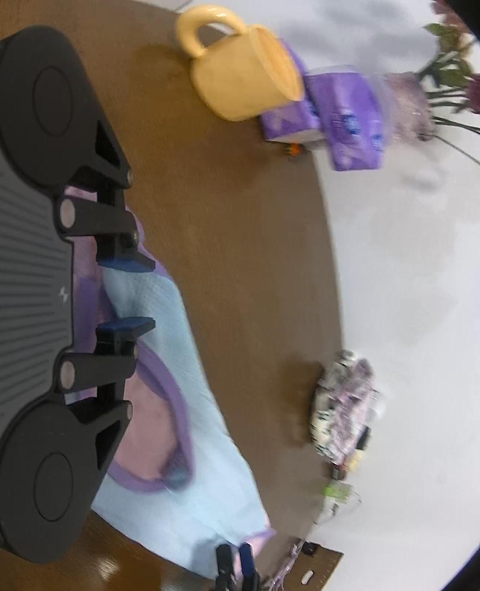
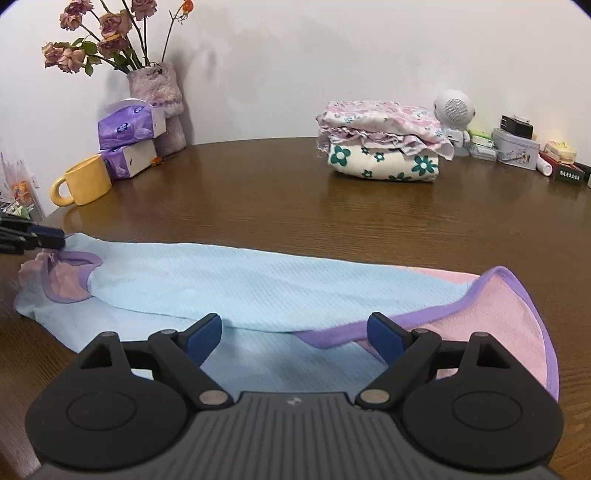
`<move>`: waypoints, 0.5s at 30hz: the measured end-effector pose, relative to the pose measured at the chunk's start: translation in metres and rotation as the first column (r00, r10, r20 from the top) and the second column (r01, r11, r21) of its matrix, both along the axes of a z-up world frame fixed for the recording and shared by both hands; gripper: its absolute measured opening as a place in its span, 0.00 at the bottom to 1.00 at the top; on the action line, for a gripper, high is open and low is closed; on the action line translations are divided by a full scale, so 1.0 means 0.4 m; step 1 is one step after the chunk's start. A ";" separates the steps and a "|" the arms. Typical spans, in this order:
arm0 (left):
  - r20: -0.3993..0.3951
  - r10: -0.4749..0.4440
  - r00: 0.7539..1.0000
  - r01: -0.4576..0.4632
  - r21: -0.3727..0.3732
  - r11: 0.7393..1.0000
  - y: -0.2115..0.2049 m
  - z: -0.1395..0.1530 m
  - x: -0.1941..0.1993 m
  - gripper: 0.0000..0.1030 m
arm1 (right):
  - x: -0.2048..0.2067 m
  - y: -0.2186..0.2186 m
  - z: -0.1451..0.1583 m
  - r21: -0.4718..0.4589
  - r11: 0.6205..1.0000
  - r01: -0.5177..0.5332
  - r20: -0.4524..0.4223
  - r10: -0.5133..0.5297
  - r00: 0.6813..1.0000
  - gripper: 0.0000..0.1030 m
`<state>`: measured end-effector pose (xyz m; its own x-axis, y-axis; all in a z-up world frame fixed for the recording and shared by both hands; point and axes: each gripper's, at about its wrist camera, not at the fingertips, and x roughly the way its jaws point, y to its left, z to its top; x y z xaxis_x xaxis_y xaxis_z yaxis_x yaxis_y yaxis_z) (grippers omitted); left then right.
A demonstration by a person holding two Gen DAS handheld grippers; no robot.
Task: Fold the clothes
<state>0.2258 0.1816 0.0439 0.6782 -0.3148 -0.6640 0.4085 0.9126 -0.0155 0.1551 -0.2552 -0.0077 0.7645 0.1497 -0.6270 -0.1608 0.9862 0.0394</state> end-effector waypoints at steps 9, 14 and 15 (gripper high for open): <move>0.020 0.003 1.000 -0.002 -0.039 0.999 0.022 -0.010 -0.014 0.24 | -0.001 0.002 0.000 0.000 1.000 -0.001 0.000 0.001 1.000 0.85; 0.021 0.011 1.000 -0.010 -0.049 0.999 0.025 -0.010 -0.015 0.24 | -0.001 0.003 0.000 0.001 1.000 -0.001 0.000 0.001 1.000 0.78; 0.023 0.011 1.000 -0.010 -0.049 0.999 0.025 -0.010 -0.016 0.24 | -0.001 0.003 0.000 0.001 1.000 -0.001 0.000 0.001 1.000 0.69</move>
